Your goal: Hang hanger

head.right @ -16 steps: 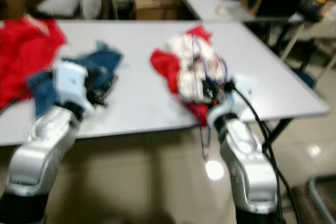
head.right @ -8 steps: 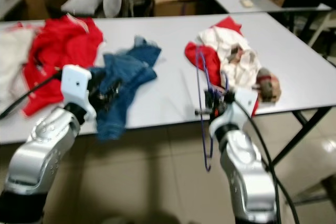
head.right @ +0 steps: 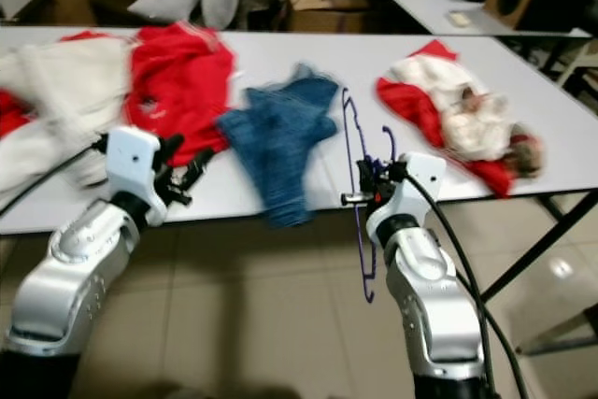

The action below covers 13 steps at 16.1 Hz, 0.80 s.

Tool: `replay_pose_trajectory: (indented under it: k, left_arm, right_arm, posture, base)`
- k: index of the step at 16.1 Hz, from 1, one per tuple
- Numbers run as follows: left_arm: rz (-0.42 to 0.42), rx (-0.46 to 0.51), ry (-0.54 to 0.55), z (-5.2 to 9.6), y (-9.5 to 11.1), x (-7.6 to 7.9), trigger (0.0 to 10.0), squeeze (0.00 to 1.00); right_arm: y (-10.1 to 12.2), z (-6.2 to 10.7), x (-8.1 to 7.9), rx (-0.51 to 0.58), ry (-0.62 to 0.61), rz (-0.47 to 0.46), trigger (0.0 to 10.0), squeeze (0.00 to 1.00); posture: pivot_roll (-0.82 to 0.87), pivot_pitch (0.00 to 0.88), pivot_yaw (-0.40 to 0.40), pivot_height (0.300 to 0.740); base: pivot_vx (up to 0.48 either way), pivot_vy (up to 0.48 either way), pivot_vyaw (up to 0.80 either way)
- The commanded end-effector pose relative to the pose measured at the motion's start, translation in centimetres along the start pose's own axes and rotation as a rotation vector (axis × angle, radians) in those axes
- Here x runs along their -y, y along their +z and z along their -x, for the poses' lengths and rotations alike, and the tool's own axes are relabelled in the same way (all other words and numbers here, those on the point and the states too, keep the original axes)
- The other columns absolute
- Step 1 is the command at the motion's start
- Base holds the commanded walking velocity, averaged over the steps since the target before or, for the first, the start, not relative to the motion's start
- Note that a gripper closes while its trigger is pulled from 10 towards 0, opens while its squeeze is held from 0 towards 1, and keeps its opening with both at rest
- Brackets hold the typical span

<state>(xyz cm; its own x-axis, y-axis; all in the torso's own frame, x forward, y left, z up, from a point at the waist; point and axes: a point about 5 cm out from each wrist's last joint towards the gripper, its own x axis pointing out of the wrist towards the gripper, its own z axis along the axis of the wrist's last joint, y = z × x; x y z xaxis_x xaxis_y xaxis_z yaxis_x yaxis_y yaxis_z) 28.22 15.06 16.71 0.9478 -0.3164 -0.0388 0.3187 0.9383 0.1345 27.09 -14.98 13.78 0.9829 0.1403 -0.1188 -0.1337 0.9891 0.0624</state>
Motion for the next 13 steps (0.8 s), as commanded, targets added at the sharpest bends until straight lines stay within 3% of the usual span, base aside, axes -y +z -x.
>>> replay_pose_trajectory:
  k: [1,5,9,13]
  left_arm:
    - [-0.012,0.015,-0.003,-0.2,0.5,0.2,10.0,0.0]
    - [0.001,0.0,-0.021,-0.5,0.1,0.8,10.0,0.0]
    - [0.033,0.012,0.008,-0.5,0.3,0.3,10.0,0.0]
    - [0.047,0.019,0.003,-0.7,0.4,0.5,10.0,0.0]
  right_arm:
    - [0.8,0.0,0.2,0.028,-0.006,0.006,10.0,0.0]
    - [0.5,0.1,0.5,0.028,0.0,0.006,10.0,0.0]
    - [0.6,-0.5,-0.7,0.021,0.076,0.033,10.0,0.0]
    - [0.5,-0.5,0.0,0.01,0.059,0.0,10.0,0.0]
  posture:
    - [0.01,0.0,-0.053,0.74]
    - [0.02,0.0,-0.063,0.74]
    - [0.02,0.0,-0.074,0.74]
    - [0.0,0.0,-0.085,0.74]
  base:
    - [0.0,0.0,0.0]
    - [0.0,0.0,0.0]
    - [0.0,0.0,0.0]
    - [0.26,0.0,0.0]
